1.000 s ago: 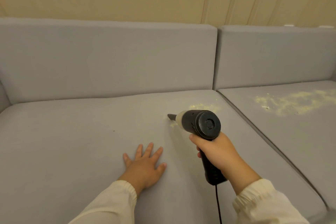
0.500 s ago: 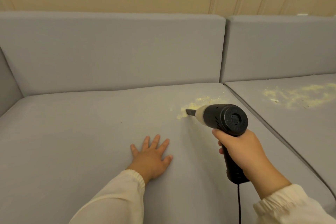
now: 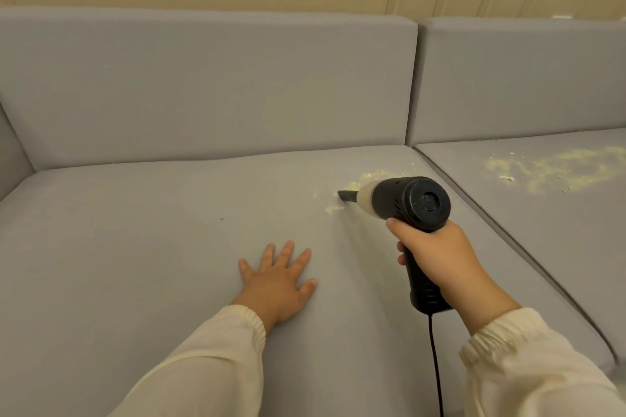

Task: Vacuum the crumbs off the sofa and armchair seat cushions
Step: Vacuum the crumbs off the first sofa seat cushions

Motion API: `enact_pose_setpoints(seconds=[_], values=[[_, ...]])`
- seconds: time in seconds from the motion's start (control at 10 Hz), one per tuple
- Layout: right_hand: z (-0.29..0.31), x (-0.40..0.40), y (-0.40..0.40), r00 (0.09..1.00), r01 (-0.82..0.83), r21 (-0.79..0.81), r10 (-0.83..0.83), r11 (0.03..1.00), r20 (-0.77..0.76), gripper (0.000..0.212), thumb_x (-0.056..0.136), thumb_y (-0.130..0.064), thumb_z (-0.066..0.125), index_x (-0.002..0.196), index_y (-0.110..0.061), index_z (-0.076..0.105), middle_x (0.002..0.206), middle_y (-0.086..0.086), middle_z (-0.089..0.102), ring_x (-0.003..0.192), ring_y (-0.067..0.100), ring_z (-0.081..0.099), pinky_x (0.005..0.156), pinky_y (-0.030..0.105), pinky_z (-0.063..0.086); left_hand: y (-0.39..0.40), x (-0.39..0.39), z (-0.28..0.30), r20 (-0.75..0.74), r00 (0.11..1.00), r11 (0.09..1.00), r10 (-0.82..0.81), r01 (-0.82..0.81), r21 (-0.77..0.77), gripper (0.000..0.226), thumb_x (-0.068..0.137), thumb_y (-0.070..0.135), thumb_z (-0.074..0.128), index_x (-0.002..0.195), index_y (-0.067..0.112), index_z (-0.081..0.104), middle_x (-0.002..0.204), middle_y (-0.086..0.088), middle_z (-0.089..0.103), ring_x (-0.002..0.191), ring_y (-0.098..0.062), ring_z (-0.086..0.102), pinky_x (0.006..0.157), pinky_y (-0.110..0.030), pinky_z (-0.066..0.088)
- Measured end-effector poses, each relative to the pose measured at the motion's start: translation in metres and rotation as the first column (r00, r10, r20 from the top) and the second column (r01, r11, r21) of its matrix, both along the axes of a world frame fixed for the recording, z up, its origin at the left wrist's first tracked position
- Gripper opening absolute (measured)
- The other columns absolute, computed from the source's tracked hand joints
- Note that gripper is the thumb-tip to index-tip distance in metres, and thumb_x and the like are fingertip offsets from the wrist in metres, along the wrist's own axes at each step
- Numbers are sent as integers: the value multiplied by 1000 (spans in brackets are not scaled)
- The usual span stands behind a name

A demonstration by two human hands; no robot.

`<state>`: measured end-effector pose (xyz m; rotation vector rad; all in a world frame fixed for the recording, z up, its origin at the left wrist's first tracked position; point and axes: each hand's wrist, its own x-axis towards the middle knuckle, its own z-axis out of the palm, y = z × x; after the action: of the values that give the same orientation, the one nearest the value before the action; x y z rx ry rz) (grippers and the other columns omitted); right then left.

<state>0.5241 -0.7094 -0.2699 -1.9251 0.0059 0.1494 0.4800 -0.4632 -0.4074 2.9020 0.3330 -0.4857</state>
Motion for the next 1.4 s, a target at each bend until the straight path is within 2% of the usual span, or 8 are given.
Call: enact_pose_setpoints(seconds=[0.2,0.3,0.6,0.8,1.0,1.1,1.3,1.4], values=[[-3,2,8,997,-10,-52,14,999,72,17,89,-34,80,95,-20,73,84,12,77,60,15,75,65,32,58,0,0,1,-3,1000,1000,1,-1,-4,68,100,73,17,159,54,-8,171,15,-18,159,-25,-17,117,-75,-6],[-6,6,9,998,25,-34,-23,999,66,18,88,-34,80,96,-19,73,87,14,77,58,15,73,62,30,58,0,0,0,2,1000,1000,1,-1,-10,68,100,73,18,159,54,-8,171,16,-18,159,-25,-17,117,-75,-6],[-10,1,24,995,-100,1,100,995,7,18,90,-32,80,97,-16,74,87,19,76,60,17,72,68,37,60,-1,-1,0,1,1000,1000,0,0,-3,68,100,73,18,159,54,-9,171,15,-18,159,-26,-17,116,-76,-6],[-10,-3,25,984,-176,-11,176,984,-13,23,91,-34,80,96,-13,75,88,19,76,62,18,73,69,34,59,0,1,3,-15,1000,1000,-10,10,8,67,100,73,14,160,53,-10,172,13,-18,159,-28,-16,117,-76,-5],[-10,-11,-2,999,-37,-16,37,999,36,19,90,-33,80,96,-17,74,89,19,76,60,16,73,61,29,58,-14,1,5,6,999,999,-42,42,10,66,101,72,15,160,53,-7,171,10,-21,159,-28,-17,117,-74,-7],[-8,-15,-15,1000,-25,9,25,1000,11,19,90,-32,80,98,-16,74,88,20,76,61,20,73,67,37,59,-31,3,9,-11,997,997,-76,76,-10,66,101,72,16,161,52,-6,172,11,-19,159,-27,-17,118,-73,-7],[-1,-27,-18,990,-122,58,126,991,-69,23,91,-32,80,102,-13,75,80,15,76,63,21,73,70,40,62,-54,-3,15,-57,994,995,-97,96,-23,67,101,72,15,161,52,-6,172,9,-19,159,-28,-18,117,-74,-8],[1,-33,-15,991,-135,-21,135,991,-27,23,91,-33,80,95,-11,76,82,16,76,61,18,74,67,34,60,-59,-3,18,-60,993,995,-98,96,-32,67,101,72,14,161,52,-6,172,9,-19,159,-28,-18,118,-74,-8]])
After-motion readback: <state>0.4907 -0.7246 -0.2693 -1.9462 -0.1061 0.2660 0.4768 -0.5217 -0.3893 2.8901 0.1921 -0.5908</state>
